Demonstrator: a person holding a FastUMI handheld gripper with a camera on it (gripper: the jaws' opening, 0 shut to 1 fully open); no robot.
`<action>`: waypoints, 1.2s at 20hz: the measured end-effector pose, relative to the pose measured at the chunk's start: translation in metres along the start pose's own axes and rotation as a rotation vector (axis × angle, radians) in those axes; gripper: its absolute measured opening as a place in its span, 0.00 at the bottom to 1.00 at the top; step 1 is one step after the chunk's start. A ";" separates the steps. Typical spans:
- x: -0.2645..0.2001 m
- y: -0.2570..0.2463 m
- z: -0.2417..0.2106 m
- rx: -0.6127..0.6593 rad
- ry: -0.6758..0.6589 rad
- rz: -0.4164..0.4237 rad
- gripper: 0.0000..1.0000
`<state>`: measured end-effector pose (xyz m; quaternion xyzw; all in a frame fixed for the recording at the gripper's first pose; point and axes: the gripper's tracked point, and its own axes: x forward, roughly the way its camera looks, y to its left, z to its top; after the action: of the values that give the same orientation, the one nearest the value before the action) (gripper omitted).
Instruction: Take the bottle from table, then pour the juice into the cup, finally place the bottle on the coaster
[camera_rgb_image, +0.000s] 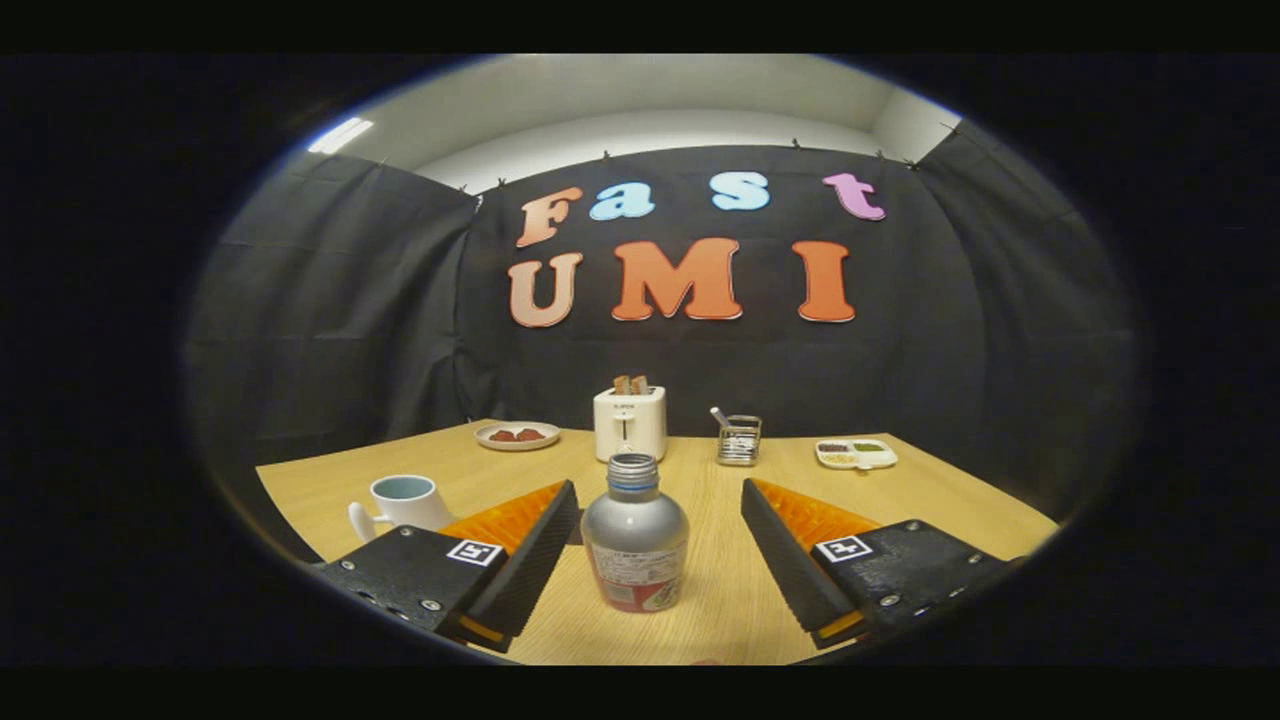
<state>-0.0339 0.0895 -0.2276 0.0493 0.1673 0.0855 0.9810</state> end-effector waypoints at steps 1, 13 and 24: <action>0.001 0.001 -0.004 0.000 0.003 0.002 0.98; 0.023 0.015 -0.073 0.039 0.155 0.017 0.95; 0.031 0.012 -0.068 0.072 0.202 0.027 0.79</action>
<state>-0.0298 0.1120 -0.2996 0.0780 0.2675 0.0971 0.9555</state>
